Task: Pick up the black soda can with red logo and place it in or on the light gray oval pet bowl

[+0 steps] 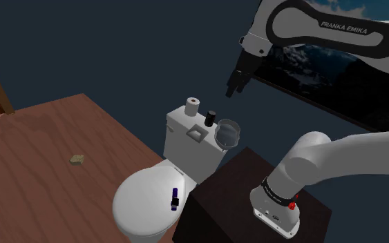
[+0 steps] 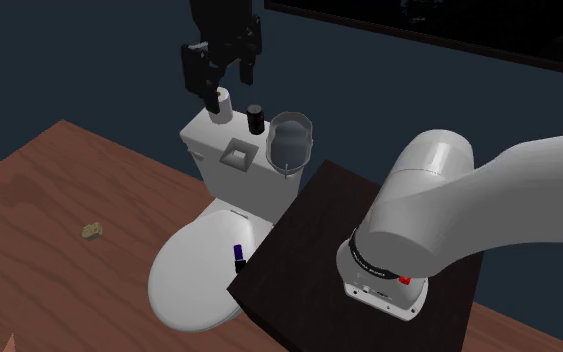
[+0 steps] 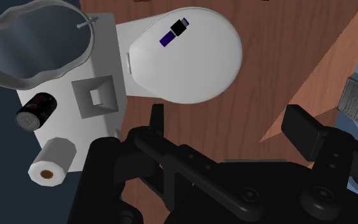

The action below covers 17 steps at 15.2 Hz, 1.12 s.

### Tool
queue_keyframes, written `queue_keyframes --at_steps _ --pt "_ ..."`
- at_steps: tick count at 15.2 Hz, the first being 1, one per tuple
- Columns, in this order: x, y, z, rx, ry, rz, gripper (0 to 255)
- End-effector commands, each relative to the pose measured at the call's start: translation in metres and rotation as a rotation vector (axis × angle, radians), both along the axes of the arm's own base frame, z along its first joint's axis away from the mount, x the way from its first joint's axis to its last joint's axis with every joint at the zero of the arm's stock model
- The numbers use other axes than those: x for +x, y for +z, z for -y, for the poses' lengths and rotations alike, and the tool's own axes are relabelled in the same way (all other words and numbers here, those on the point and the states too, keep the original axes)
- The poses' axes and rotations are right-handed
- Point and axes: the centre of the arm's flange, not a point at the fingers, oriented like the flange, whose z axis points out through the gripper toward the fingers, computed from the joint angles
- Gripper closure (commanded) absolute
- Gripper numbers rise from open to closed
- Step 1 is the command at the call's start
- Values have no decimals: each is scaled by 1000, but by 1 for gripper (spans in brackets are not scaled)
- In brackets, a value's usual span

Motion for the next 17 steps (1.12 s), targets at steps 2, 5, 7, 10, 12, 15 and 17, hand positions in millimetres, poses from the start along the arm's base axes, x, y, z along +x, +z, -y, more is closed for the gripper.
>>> queue_keyframes --at_steps 2,5,7,10,12,15,17 --pt "5 -9 8 -1 0 1 0" --pt "21 -36 31 -3 1 4 0" --pt "32 -54 47 -4 2 7 0" --pt "48 -81 70 -6 3 10 0" --pt "59 -99 86 -7 3 12 0" --pt "75 -126 110 -9 4 15 0" --pt "86 -144 125 -10 5 18 0"
